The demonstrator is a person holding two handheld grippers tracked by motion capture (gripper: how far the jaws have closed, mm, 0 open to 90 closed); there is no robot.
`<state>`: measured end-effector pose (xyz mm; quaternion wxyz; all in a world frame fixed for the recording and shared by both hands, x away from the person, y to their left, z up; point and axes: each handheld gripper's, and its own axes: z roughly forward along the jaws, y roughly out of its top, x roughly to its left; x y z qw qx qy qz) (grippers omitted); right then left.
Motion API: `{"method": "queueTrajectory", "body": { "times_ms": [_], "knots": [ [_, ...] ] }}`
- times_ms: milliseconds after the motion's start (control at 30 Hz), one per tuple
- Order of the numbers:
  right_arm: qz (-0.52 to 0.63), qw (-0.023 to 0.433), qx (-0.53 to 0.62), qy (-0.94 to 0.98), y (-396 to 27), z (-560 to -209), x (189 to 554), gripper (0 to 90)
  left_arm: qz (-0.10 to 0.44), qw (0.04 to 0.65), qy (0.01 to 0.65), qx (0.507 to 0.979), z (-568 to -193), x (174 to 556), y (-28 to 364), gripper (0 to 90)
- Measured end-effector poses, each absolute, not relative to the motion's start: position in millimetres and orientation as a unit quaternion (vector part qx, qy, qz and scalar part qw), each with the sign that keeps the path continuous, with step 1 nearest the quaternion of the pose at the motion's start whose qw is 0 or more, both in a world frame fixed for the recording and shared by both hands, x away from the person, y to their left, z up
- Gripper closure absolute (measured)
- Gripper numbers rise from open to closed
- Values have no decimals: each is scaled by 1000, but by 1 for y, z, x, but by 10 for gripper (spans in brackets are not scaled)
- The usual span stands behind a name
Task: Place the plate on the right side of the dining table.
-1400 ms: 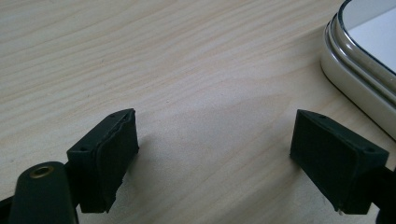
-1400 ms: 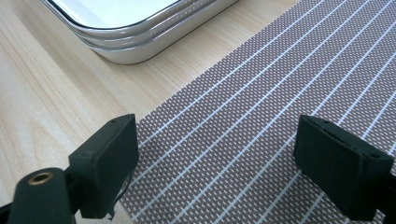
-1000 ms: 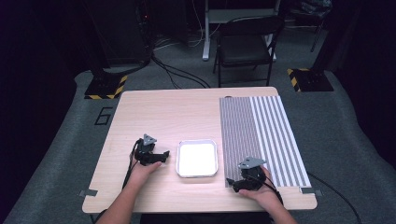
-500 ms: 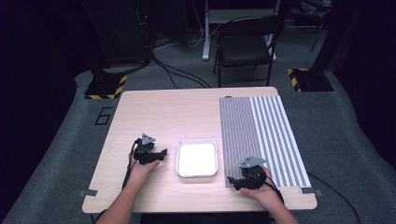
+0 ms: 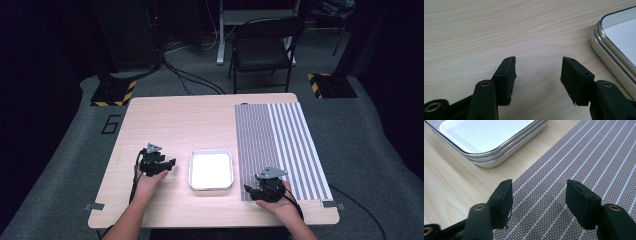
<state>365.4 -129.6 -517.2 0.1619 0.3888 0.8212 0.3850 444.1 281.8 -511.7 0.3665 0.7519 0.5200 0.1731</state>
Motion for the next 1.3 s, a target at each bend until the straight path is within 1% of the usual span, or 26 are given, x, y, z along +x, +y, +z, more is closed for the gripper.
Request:
{"method": "queueTrajectory", "body": {
  "times_ms": [67, 133, 167, 400, 733, 833, 1000, 1133, 1200, 1300],
  "knots": [
    [389, 167, 394, 816, -130, -515, 365, 399, 172, 370, 522, 749, -510, 442, 281, 466],
    [397, 163, 407, 807, -131, -512, 365, 392, 171, 369, 526, 747, -509, 440, 281, 475],
    [400, 163, 413, 802, -131, -511, 365, 399, 168, 369, 529, 746, -508, 439, 281, 488],
    [409, 153, 436, 787, -135, -506, 368, 469, 155, 379, 528, 744, -504, 434, 281, 493],
    [429, 132, 455, 770, -135, -502, 371, 509, 137, 410, 537, 724, -499, 424, 283, 500],
    [425, 137, 458, 769, -131, -500, 371, 508, 124, 421, 548, 712, -499, 421, 283, 511],
    [421, 143, 460, 769, -128, -496, 372, 507, 109, 432, 548, 708, -495, 417, 283, 529],
    [420, 134, 464, 768, -128, -493, 374, 504, 100, 434, 543, 712, -494, 415, 280, 550],
    [414, 125, 471, 769, -127, -491, 375, 499, 95, 433, 538, 717, -493, 415, 280, 563],
    [414, 108, 482, 765, -126, -488, 378, 506, 78, 443, 541, 710, -490, 415, 280, 567]
  ]
}}
